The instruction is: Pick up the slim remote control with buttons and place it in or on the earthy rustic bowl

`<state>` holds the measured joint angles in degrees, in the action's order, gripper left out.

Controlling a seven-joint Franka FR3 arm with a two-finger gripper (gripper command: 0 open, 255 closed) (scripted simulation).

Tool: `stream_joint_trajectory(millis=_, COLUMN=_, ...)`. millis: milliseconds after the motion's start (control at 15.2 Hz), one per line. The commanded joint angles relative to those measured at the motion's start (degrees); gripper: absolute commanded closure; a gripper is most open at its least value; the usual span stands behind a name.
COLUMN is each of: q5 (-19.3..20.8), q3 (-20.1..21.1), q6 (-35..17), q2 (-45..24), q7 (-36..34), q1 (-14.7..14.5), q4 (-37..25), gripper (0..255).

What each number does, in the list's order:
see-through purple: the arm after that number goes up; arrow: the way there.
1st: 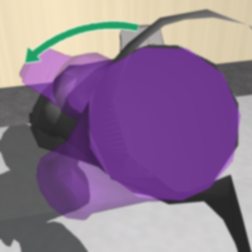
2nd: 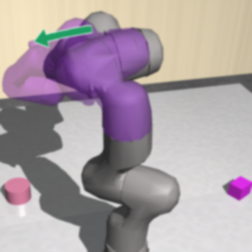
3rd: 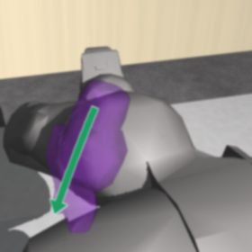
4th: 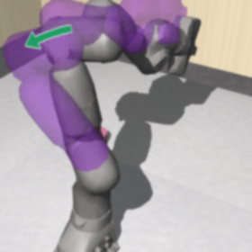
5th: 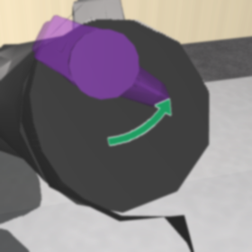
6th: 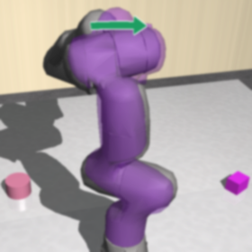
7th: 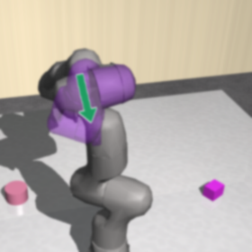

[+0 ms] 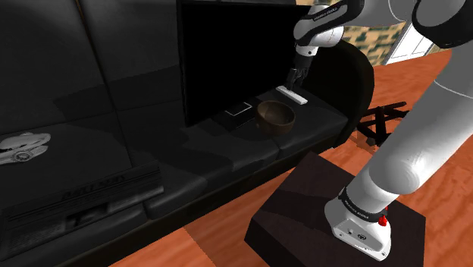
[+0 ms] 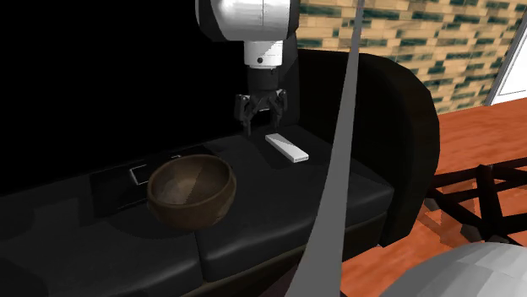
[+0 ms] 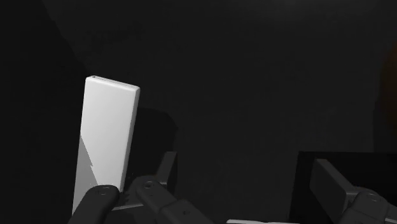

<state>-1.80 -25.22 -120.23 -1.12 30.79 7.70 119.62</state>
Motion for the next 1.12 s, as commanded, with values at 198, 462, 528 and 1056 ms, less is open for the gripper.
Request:
stream_joint_trajectory(millis=198, q5=-5.09, q3=-1.37, q6=-0.93, q2=-11.05, q7=6.0, q1=2.99, q4=-8.75, gripper=0)
stream_joint_trajectory(millis=462, q5=-9.03, q3=-1.25, q6=-0.09, q2=-20.08, q7=9.97, q1=6.6, q4=-17.61, gripper=0)
stream_joint_trajectory(millis=528, q5=-9.9, q3=-1.08, q6=0.29, q2=-22.35, q7=10.78, q1=7.64, q4=-20.06, gripper=0)
stream_joint_trajectory(millis=1056, q5=-13.24, q3=0.26, q6=-0.07, q2=-32.07, q7=13.45, q1=11.98, q4=-28.83, gripper=0)
